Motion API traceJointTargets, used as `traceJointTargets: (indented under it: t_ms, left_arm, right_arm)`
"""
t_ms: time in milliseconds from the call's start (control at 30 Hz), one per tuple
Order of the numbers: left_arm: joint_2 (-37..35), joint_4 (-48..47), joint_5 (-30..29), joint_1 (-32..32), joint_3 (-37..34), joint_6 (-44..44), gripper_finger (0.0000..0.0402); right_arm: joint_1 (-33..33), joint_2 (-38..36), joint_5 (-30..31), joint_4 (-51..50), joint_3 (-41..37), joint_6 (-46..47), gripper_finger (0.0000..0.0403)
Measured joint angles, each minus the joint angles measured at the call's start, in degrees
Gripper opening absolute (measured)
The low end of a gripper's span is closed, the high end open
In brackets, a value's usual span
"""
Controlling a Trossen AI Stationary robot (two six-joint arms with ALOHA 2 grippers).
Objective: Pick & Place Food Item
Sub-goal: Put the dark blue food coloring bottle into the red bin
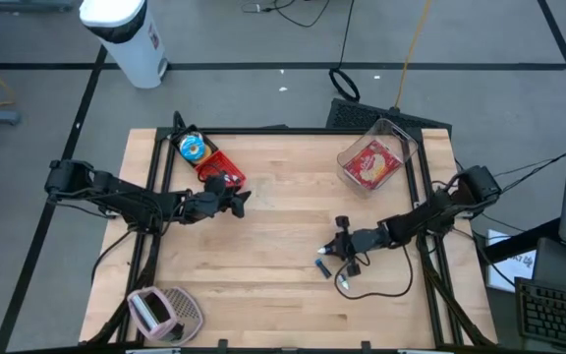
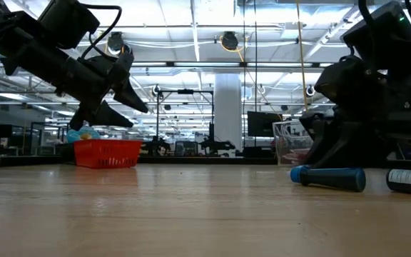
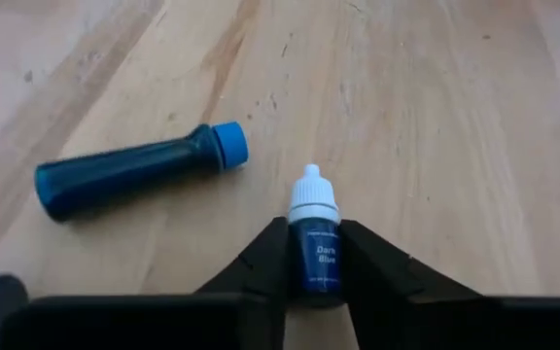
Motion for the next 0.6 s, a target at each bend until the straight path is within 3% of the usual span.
traceJointTargets:
  t_ms: [133, 367, 500, 600]
  left_arm:
    - [0.02, 2.28, 1.18, 0.0, -0.02, -2.83, 0.0248]
    - [0.1, 12.91, 5.46, -2.08, 0.0, -0.59, 0.0248]
    - [2.72, 18.3, 5.53, -4.14, 1.18, 2.13, 0.0248]
    - [6.76, 18.96, 5.95, -5.43, 4.41, 2.9, 0.0248]
  right_arm:
    - [0.0, -2.38, 2.62, -0.48, -0.11, -4.49, 0.0063]
    - [-0.02, -7.2, 16.17, 0.96, 1.36, -19.04, 0.0075]
    - [-0.02, -8.75, 22.26, 1.38, 4.32, -26.61, 0.0069]
    - [-0.04, -8.81, 22.95, 1.34, 7.09, -29.95, 0.0069]
